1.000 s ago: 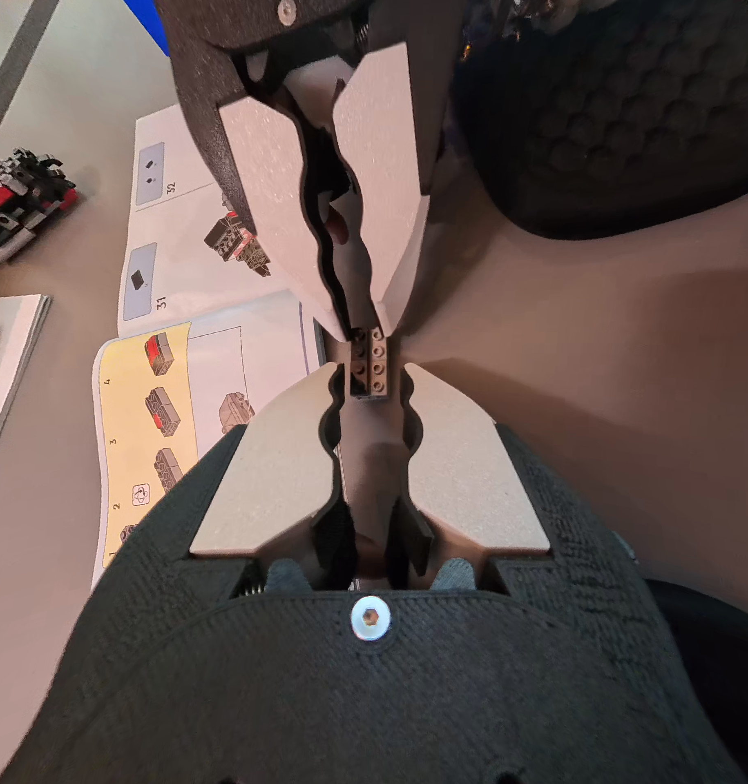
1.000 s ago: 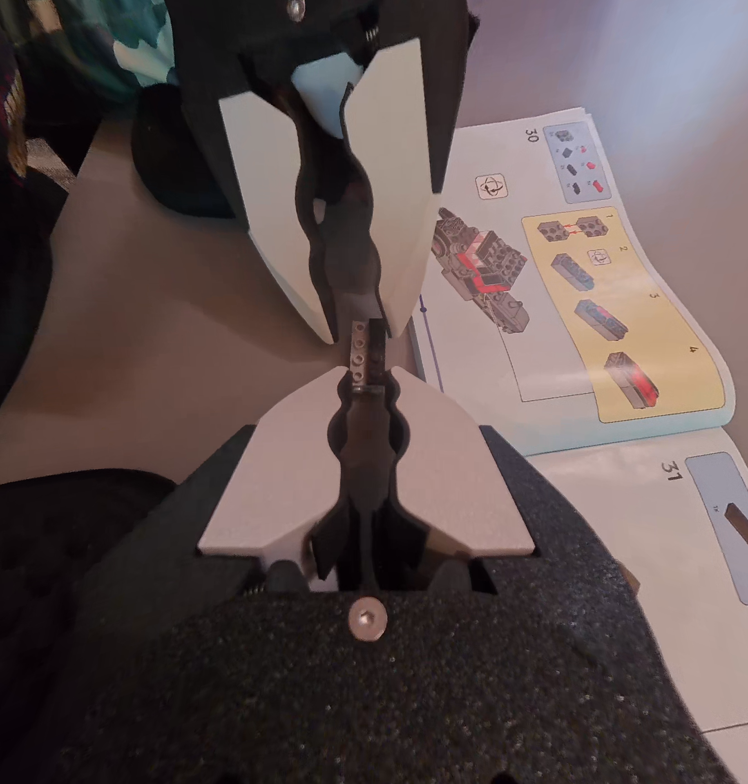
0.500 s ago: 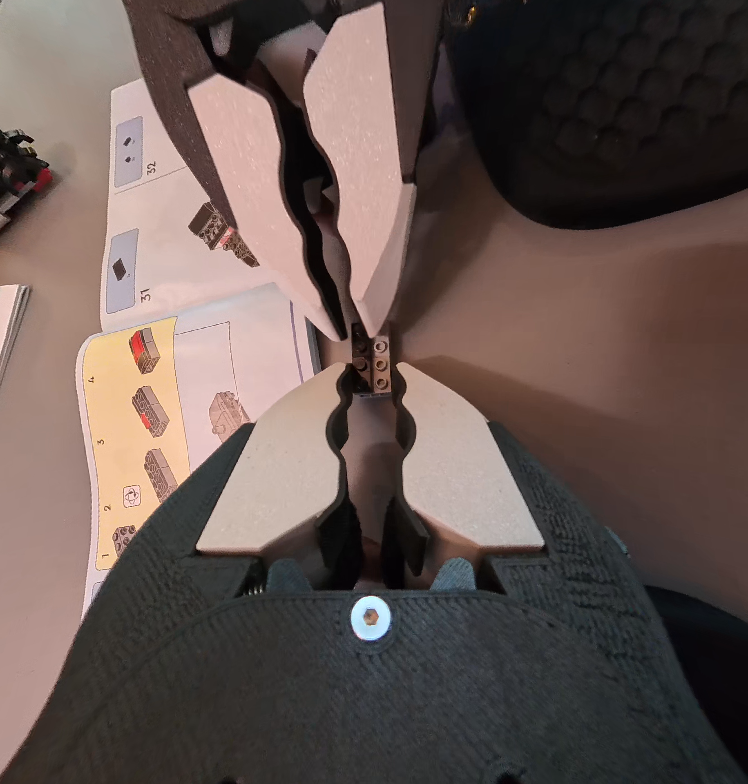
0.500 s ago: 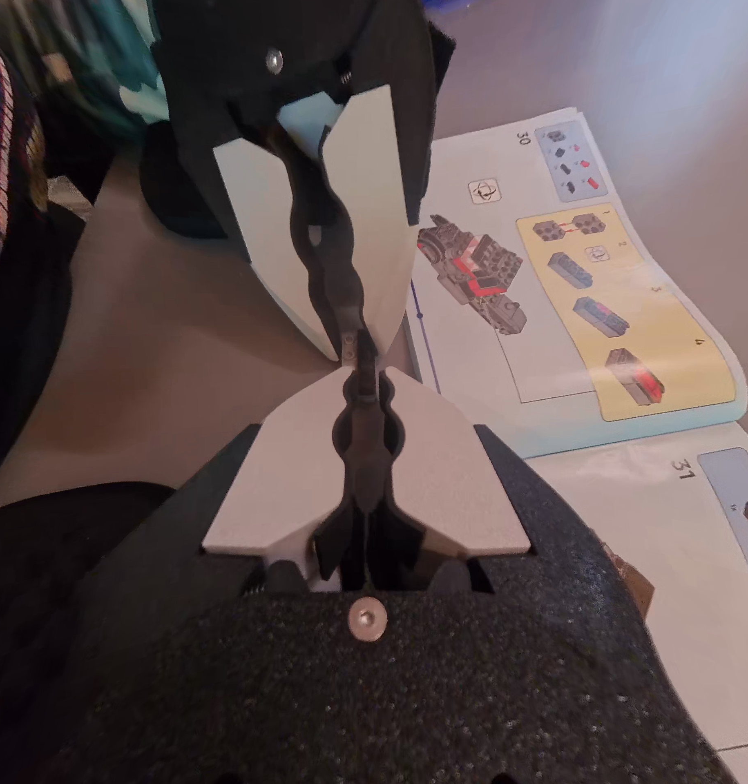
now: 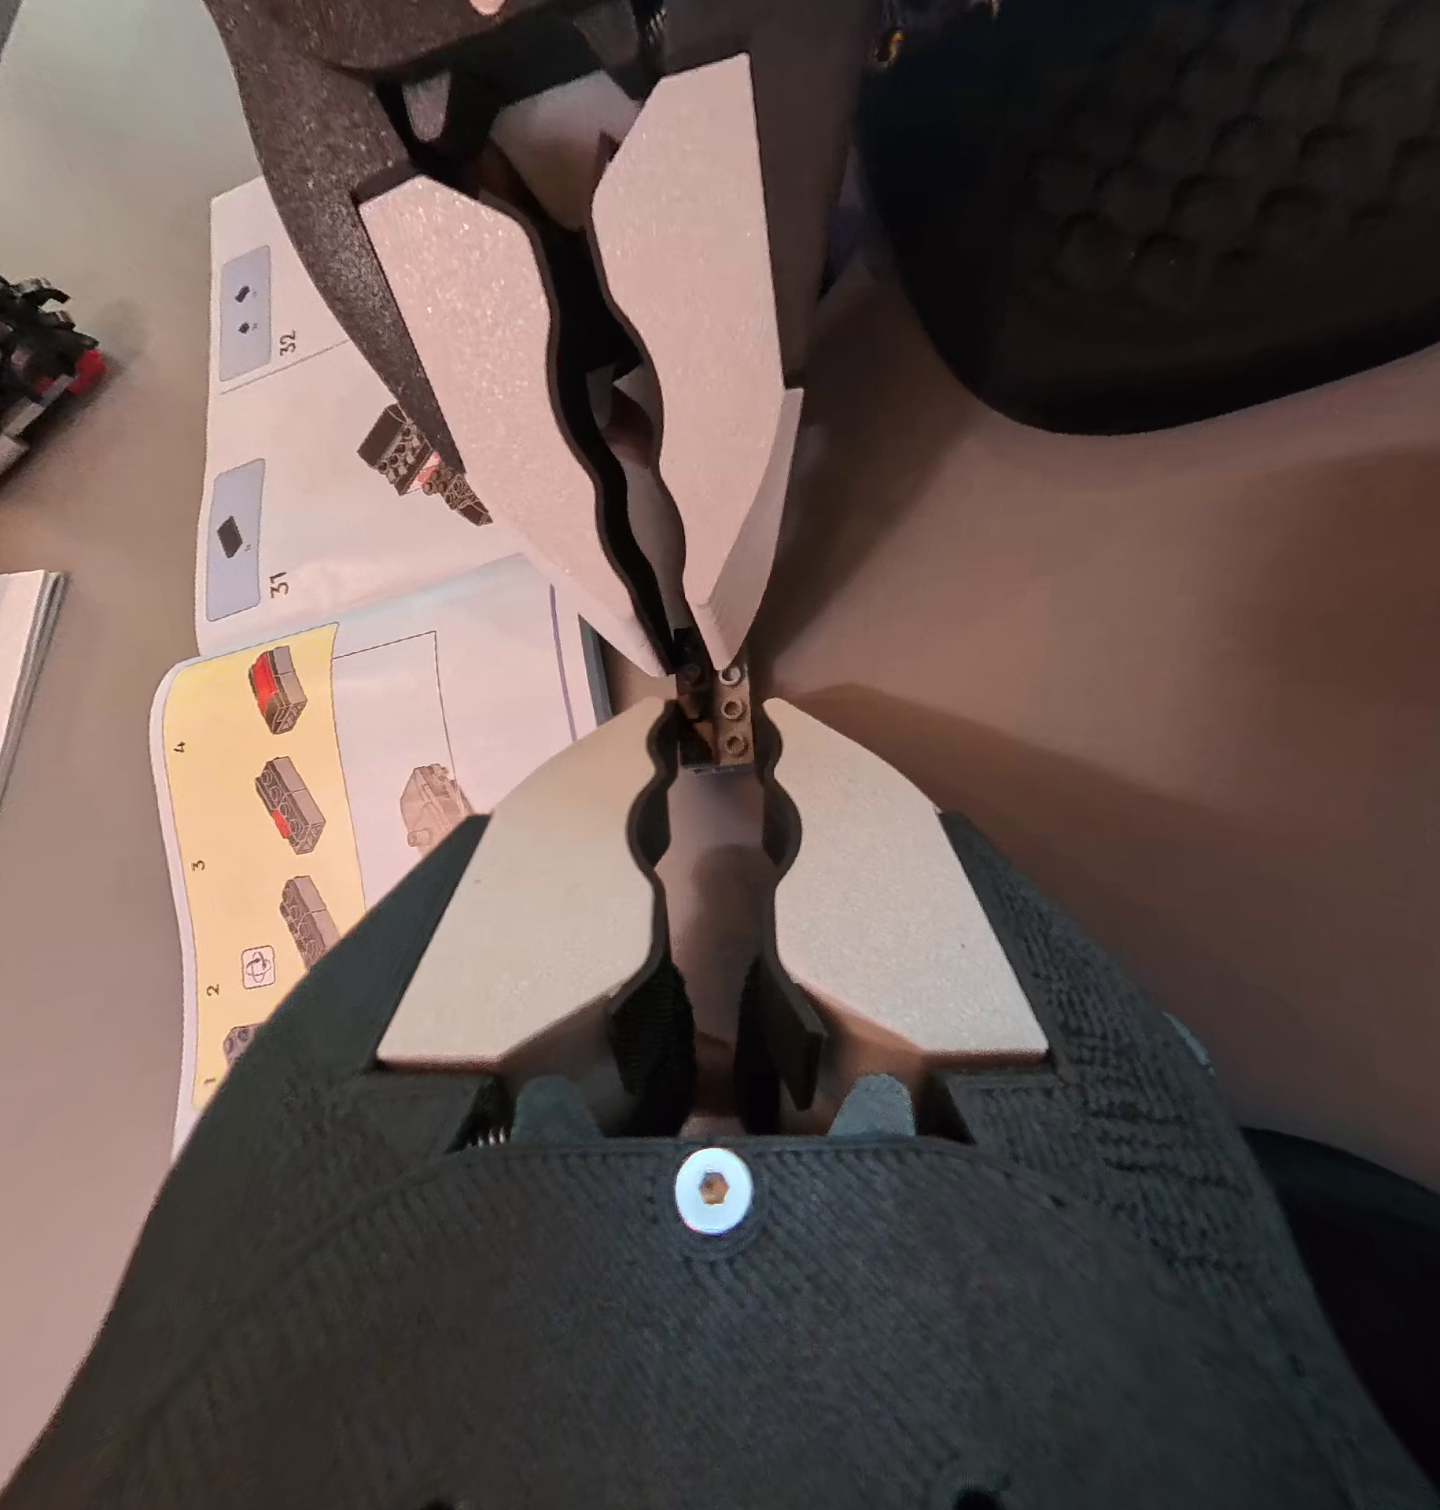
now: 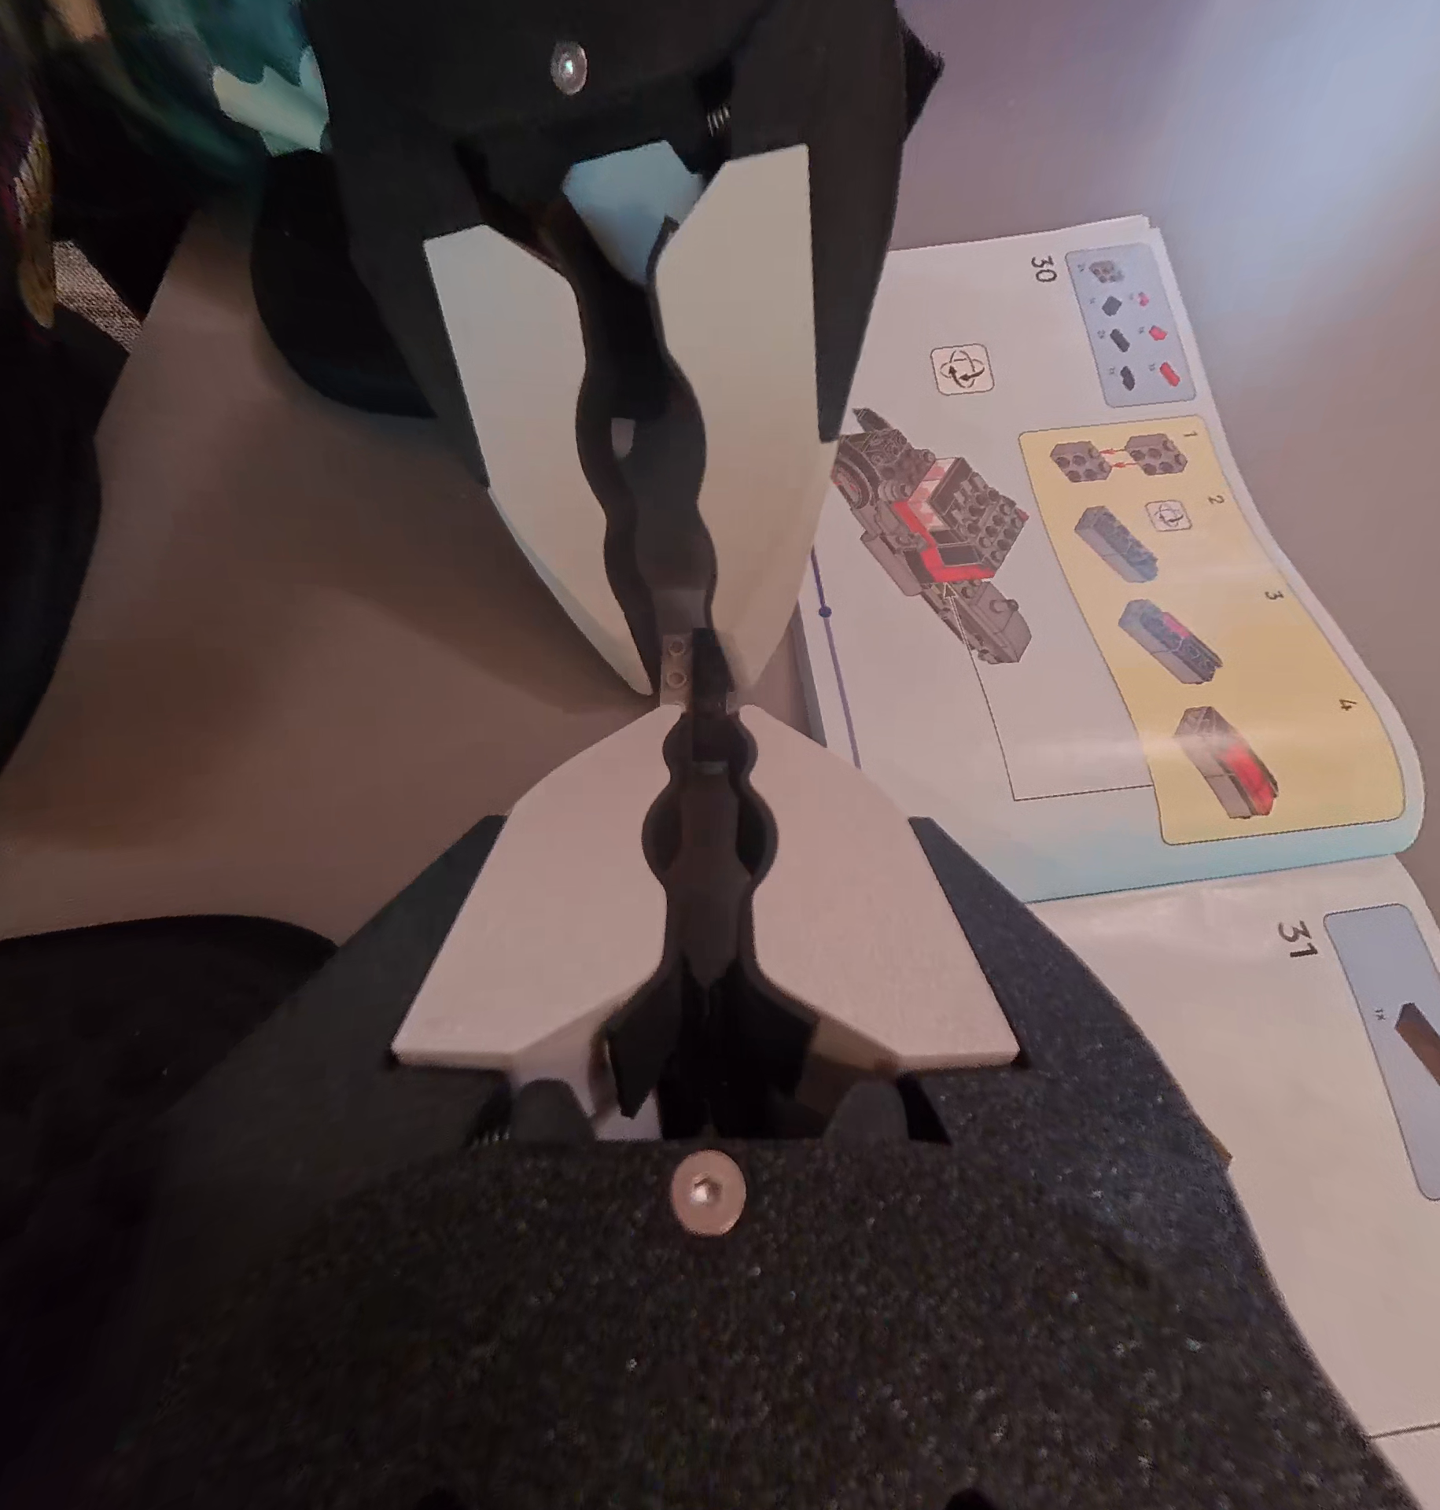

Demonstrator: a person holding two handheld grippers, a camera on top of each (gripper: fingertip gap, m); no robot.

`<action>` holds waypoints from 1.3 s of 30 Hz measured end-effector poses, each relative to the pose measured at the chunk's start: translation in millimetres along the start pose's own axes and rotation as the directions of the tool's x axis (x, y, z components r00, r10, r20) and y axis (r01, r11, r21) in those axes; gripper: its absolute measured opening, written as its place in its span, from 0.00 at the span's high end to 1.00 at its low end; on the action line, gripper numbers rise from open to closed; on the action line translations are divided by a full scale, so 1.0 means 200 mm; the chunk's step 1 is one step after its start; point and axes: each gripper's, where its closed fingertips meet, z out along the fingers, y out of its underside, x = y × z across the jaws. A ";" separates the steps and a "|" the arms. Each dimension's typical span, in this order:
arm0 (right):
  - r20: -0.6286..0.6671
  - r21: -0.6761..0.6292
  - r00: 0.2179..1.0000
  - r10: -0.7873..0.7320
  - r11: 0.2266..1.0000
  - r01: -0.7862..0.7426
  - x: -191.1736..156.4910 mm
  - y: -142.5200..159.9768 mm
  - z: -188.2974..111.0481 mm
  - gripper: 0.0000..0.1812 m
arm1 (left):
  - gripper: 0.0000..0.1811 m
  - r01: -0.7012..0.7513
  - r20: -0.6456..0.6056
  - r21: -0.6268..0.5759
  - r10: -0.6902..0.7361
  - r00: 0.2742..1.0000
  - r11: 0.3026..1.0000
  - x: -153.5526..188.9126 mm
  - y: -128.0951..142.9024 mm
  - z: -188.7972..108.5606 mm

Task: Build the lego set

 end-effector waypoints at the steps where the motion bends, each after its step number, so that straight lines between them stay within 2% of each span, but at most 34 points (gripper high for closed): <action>1: 0.001 0.001 1.000 0.001 1.000 -0.001 0.00 0.00 0.00 0.96 | 0.90 0.000 -0.004 0.000 0.000 1.000 1.000 0.00 0.00 0.00; 11: -0.014 0.006 1.000 0.024 1.000 -0.024 0.01 0.00 0.00 0.95 | 0.90 0.013 -0.001 0.003 -0.013 1.000 1.000 -0.01 0.00 0.00; 13: -0.039 -0.006 0.998 0.048 0.999 -0.048 0.02 0.01 -0.01 0.95 | 0.86 0.031 0.035 0.003 -0.031 0.999 1.000 -0.03 0.01 0.00; 16: -0.056 -0.011 0.995 0.084 0.996 -0.085 0.02 0.02 -0.02 0.95 | 0.85 0.045 0.044 0.007 -0.045 0.998 0.999 -0.05 0.02 -0.01; 22: -0.022 -0.015 0.973 0.229 0.973 -0.229 -0.04 0.03 -0.03 0.92 | 0.86 0.055 0.082 0.004 -0.055 0.995 0.998 -0.08 0.03 -0.02; 27: 0.083 -0.030 0.946 0.314 0.949 -0.313 -0.15 0.00 0.00 0.92 | 0.87 0.077 0.126 -0.006 -0.076 0.989 0.997 -0.11 0.05 -0.02; 31: 0.151 0.017 0.961 0.233 0.971 -0.238 -0.21 -0.07 0.02 0.95 | 0.86 0.080 0.153 -0.013 -0.077 0.985 0.997 -0.13 0.05 -0.02; 34: 0.101 0.048 0.986 0.135 0.989 -0.140 -0.17 -0.09 -0.02 0.95 | 0.86 0.084 0.154 -0.007 -0.082 0.985 0.996 -0.13 0.07 -0.04; 39: 0.018 0.025 0.998 -0.057 0.998 0.056 -0.06 -0.06 -0.07 0.86 | 0.86 0.104 0.135 0.071 -0.113 0.984 0.992 -0.14 0.05 -0.10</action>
